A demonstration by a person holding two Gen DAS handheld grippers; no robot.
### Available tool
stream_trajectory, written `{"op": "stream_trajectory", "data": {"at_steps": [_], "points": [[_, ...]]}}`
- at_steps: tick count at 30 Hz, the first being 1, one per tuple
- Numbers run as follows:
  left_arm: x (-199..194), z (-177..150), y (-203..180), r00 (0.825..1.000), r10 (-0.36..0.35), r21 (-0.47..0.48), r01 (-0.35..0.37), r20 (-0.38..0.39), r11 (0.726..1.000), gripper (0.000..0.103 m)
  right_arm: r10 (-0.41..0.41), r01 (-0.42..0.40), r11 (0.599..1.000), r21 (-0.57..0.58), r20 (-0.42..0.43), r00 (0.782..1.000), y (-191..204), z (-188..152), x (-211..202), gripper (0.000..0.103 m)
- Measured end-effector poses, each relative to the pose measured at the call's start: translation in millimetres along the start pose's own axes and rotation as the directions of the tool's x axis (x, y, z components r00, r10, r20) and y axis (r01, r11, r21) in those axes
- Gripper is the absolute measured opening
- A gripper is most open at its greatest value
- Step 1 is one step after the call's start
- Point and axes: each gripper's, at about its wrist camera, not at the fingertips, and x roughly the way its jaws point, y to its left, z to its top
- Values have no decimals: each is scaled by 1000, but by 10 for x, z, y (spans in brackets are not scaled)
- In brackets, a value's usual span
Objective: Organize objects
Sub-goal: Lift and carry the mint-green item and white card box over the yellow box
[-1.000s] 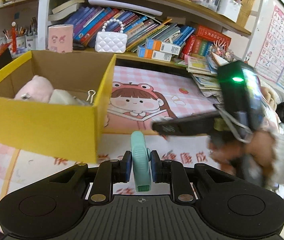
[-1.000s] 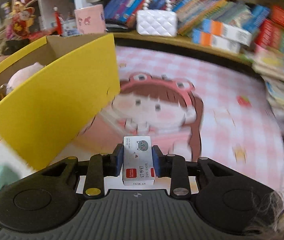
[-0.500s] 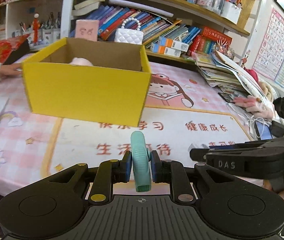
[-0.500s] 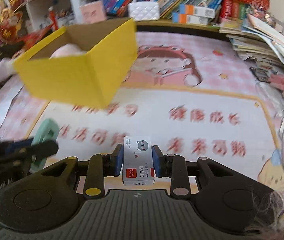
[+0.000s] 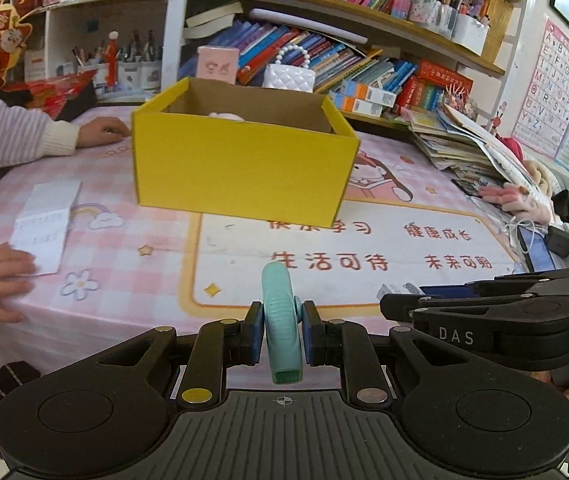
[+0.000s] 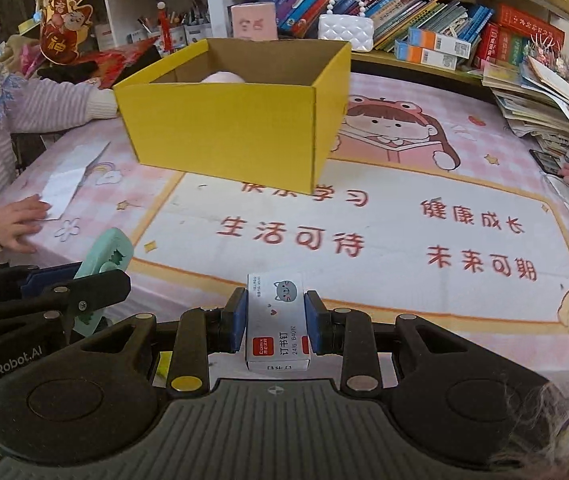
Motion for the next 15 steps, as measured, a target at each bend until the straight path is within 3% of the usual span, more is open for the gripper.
{"op": "stream_trajectory", "data": {"at_steps": [15], "points": [[-164,66,253,999,-7,43,5,46,999,18,-10,9,1000,21,37,999,362,44,-31,28]]}}
